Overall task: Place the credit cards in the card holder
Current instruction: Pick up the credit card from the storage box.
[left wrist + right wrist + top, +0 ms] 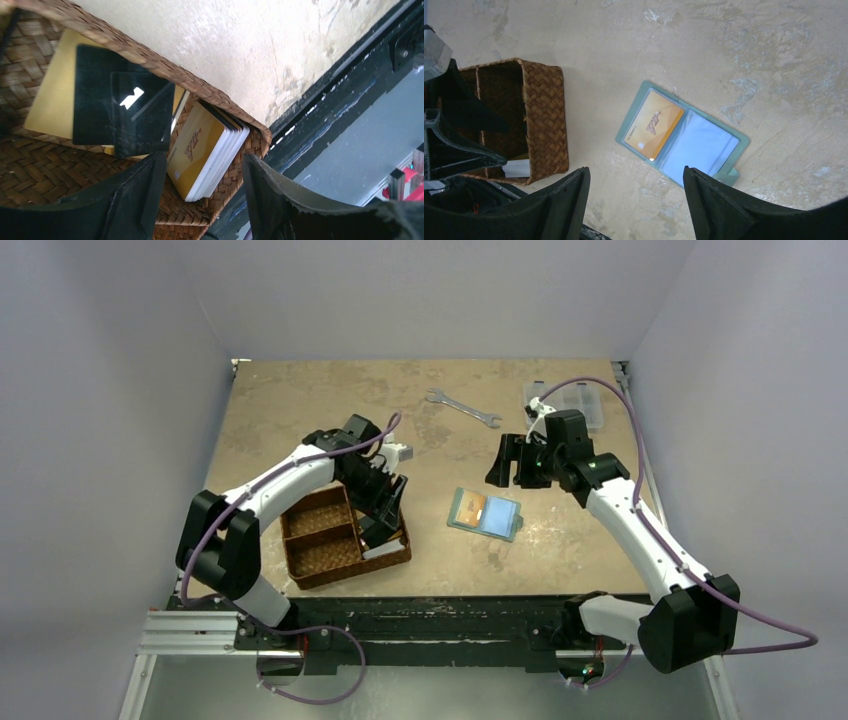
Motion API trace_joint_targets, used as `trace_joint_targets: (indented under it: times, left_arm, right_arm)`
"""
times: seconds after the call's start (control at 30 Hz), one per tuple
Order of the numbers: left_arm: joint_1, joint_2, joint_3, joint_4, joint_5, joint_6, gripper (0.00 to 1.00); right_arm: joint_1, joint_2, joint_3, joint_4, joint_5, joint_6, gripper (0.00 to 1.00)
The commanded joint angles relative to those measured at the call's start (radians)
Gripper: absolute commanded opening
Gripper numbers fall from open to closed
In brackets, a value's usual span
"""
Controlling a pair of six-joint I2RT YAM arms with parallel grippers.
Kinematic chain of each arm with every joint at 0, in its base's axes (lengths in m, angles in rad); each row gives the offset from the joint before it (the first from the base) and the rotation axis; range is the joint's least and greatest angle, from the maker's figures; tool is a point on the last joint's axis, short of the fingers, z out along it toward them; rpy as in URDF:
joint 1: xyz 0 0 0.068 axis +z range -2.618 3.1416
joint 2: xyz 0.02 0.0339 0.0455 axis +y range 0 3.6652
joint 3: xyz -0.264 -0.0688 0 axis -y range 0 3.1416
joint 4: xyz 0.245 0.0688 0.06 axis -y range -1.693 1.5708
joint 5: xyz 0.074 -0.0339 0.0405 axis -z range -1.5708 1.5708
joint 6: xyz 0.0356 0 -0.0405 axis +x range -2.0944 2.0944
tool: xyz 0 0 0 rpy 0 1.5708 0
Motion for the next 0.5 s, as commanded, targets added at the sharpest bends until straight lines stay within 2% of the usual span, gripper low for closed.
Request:
trace_joint_targets:
  times: [0.0, 0.17, 0.47]
  left_arm:
    - [-0.008, -0.007, -0.041, 0.003, 0.068, 0.049, 0.62]
    - [-0.016, 0.024, -0.07, 0.029, 0.104, 0.052, 0.58]
    - [-0.039, 0.079, -0.097, 0.058, 0.113, 0.047, 0.59]
  right_arm:
    - [-0.004, -0.015, 0.018, -0.03, -0.002, -0.01, 0.76]
    - [-0.005, -0.004, 0.041, -0.049, 0.013, -0.027, 0.76]
    - [-0.005, -0.01, 0.045, -0.06, 0.016, -0.037, 0.75]
